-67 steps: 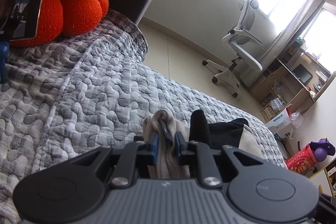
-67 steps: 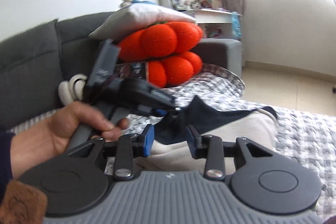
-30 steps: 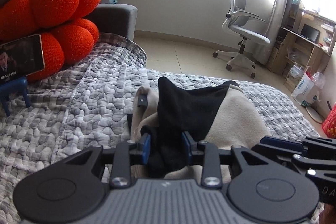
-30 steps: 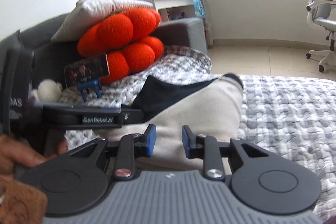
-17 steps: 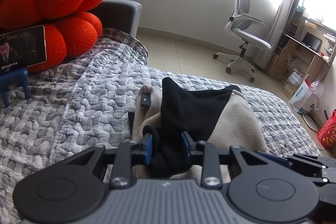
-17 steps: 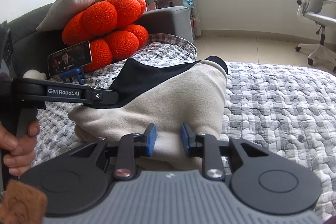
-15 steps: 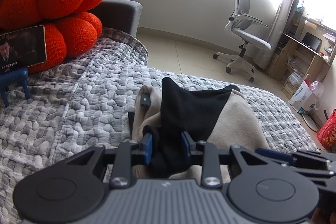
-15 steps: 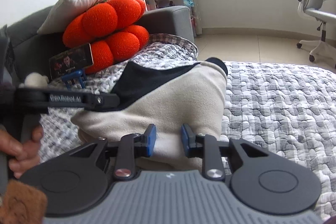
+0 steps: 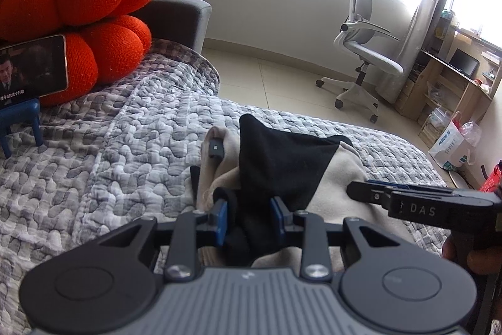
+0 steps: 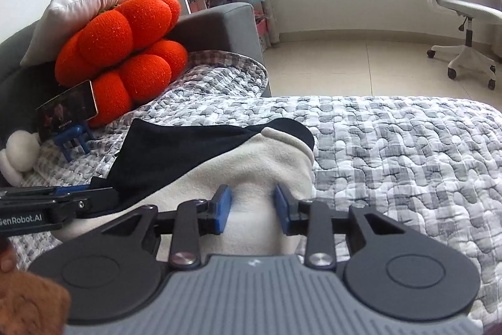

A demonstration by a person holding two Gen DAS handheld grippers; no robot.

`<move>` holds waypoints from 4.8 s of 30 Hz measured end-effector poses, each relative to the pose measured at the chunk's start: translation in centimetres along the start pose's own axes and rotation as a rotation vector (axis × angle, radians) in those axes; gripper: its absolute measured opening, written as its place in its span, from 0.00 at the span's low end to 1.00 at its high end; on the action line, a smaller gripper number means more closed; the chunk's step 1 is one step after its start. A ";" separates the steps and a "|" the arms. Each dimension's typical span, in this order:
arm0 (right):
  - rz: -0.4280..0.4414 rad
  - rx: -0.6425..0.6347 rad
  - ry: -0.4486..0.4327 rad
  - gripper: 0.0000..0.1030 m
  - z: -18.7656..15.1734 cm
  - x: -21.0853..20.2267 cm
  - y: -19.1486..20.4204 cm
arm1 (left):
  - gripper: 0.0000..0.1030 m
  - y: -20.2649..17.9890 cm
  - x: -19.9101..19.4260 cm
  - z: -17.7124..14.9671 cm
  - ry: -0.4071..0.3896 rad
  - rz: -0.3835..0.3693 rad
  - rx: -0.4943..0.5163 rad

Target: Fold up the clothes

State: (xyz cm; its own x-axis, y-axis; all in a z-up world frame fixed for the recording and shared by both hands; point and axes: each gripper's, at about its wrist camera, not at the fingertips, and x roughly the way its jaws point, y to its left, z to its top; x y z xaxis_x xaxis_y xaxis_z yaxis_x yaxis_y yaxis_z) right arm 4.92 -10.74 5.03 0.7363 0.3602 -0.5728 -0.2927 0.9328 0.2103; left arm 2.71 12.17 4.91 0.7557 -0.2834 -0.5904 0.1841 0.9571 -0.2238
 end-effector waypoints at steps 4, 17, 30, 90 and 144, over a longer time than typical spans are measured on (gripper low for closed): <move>-0.002 -0.047 -0.026 0.33 2.0 -0.1 0.0 | 0.30 0.0 0.0 0.0 0.001 0.001 0.001; -0.017 -0.001 0.017 0.34 3.6 4.1 -1.9 | 0.30 0.2 0.1 0.1 0.004 -0.010 -0.001; -0.055 0.036 0.039 0.43 3.0 5.0 -2.4 | 0.30 0.2 0.2 0.1 0.005 -0.014 -0.007; 0.002 -0.084 -0.094 0.45 -6.2 -3.4 4.1 | 0.30 0.3 0.2 0.0 0.008 -0.004 -0.015; 0.255 0.415 -0.085 0.69 -7.5 -4.4 -2.9 | 0.31 2.7 -0.4 -0.7 0.024 0.050 -0.101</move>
State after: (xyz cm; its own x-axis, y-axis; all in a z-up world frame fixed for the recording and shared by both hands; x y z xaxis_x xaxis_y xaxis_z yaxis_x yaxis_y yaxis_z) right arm -2.03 -15.16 0.93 0.7254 0.5610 -0.3988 -0.2148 0.7350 0.6431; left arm 2.43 14.78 4.01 0.7470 -0.2382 -0.6207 0.0814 0.9593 -0.2703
